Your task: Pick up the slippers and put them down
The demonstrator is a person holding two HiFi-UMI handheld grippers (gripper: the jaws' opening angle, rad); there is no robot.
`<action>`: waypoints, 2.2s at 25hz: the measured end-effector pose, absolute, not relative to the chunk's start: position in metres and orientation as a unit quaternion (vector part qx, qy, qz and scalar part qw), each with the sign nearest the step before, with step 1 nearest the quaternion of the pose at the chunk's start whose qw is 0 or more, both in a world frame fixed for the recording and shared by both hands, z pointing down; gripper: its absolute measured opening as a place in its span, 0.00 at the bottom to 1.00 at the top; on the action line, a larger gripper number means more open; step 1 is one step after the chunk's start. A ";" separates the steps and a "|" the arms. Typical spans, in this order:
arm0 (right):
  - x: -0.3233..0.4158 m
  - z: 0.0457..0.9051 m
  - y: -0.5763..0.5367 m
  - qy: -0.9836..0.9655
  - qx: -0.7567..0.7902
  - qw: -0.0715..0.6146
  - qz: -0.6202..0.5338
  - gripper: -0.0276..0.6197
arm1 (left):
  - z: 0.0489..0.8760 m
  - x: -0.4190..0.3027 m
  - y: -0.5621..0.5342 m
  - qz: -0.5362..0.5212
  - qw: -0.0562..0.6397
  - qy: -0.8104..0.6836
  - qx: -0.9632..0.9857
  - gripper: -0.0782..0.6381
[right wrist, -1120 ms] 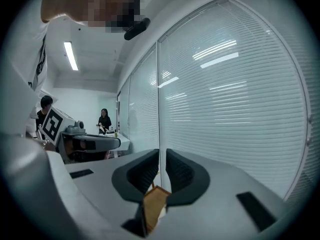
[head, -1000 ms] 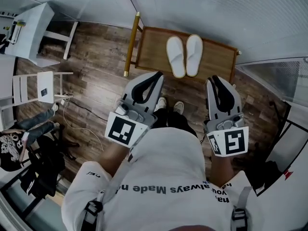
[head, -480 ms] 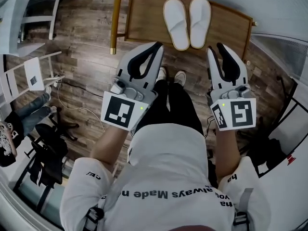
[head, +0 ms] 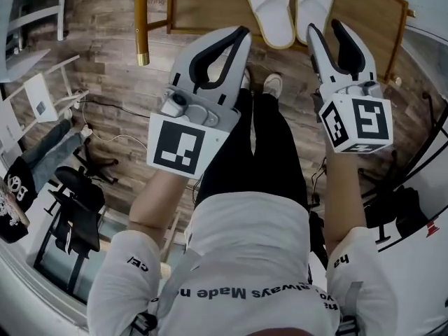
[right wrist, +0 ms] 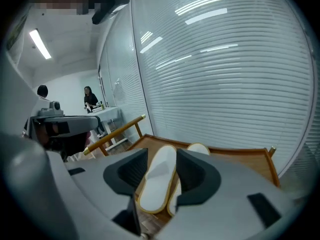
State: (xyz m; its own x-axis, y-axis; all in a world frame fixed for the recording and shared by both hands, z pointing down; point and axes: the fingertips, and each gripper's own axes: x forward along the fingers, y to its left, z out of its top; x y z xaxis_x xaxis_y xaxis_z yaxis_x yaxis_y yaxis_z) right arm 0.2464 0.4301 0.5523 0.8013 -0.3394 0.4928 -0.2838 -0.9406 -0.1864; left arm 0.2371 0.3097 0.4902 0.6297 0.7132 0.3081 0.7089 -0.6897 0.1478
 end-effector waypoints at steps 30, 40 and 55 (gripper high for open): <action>0.321 0.717 0.427 0.113 -0.921 0.060 -0.367 0.33 | 0.615 0.283 0.317 0.208 0.012 0.386 0.899 0.13; 0.318 0.711 0.429 0.105 -0.926 0.057 -0.357 0.10 | 0.604 0.289 0.309 0.199 0.011 0.381 0.903 0.13; 0.304 0.617 0.436 0.119 -0.937 0.054 -0.323 0.09 | 0.523 0.282 0.302 0.178 0.013 0.375 0.910 0.13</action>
